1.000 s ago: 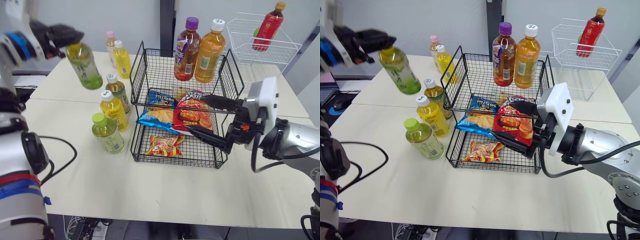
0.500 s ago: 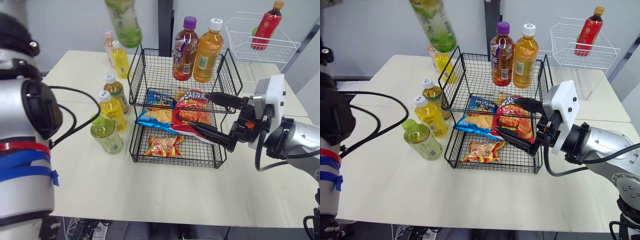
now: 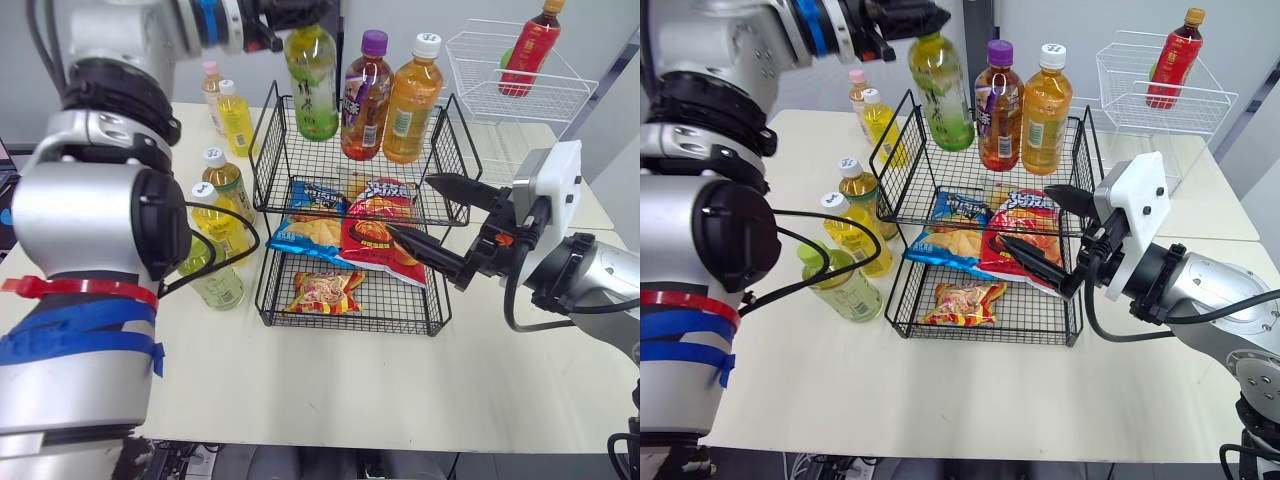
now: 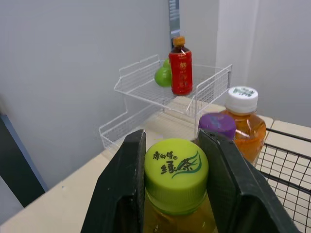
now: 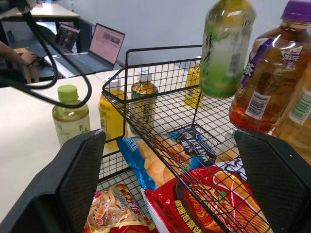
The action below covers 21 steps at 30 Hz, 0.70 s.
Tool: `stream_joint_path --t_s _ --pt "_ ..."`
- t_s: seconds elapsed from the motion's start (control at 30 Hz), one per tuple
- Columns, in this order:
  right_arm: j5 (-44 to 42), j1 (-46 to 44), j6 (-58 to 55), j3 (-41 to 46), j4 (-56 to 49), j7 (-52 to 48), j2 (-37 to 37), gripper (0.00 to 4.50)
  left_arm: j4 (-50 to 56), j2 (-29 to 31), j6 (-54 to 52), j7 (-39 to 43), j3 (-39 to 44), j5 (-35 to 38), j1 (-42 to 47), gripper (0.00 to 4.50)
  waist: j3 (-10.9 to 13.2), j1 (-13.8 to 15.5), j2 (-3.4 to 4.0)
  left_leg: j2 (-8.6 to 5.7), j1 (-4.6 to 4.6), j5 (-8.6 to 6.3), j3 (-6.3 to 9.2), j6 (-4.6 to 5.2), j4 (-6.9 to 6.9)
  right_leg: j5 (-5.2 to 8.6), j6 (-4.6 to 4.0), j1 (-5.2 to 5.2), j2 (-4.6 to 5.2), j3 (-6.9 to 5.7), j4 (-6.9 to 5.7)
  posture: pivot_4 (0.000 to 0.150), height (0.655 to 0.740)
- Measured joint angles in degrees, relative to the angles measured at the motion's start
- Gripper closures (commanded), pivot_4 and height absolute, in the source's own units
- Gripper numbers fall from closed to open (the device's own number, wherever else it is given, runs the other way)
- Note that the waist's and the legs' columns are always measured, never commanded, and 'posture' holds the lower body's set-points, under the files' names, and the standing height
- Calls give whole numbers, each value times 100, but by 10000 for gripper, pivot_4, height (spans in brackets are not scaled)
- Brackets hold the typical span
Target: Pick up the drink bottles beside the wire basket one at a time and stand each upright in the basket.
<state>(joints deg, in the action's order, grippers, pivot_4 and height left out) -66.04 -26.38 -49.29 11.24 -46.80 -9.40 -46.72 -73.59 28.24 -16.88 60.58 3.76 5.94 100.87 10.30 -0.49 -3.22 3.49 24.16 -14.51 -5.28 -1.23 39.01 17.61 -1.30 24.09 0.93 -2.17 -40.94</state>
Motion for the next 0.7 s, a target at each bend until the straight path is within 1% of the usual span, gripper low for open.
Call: stream_joint_path --t_s 0.2,0.33,0.4,0.53,0.67,0.7 --pt "-57 -137 -1 10 -17 320 -78 0 -38 -126 133 -172 64 -61 -39 32145 -1 3 2 -1 -2 0 -1 0 0 0 0 -2 0 1 0 1500 7400" --pt "-56 -66 0 77 -29 405 -165 0 -39 -196 217 -252 64 -114 -39 32145 -1 13 2 -2 -2 0 -1 0 0 0 0 -2 0 2 0 1500 7400" --pt "-51 143 15 193 -42 361 -210 0 -42 -203 232 -262 78 -128 -39 24768 -1 20 2 -2 -2 0 -1 0 0 0 0 -3 0 2 1 1500 7400" --pt "-38 371 103 331 -60 255 -216 0 -57 -183 230 -209 80 -160 -39 12972 -1 9 2 -1 -5 1 -2 0 0 0 0 -2 0 3 -4 1500 7400" --pt "11 484 221 343 -90 173 -226 0 -54 21 210 16 80 -171 -37 566 -1 -4 2 1 -6 1 -1 -1 0 0 0 -2 -4 2 -4 1500 7400" --pt "35 518 242 343 -89 136 -227 0 -48 102 199 99 75 -180 -37 216 -1 -4 2 1 -6 1 -2 -1 0 0 0 -2 -4 3 -4 1500 7400"
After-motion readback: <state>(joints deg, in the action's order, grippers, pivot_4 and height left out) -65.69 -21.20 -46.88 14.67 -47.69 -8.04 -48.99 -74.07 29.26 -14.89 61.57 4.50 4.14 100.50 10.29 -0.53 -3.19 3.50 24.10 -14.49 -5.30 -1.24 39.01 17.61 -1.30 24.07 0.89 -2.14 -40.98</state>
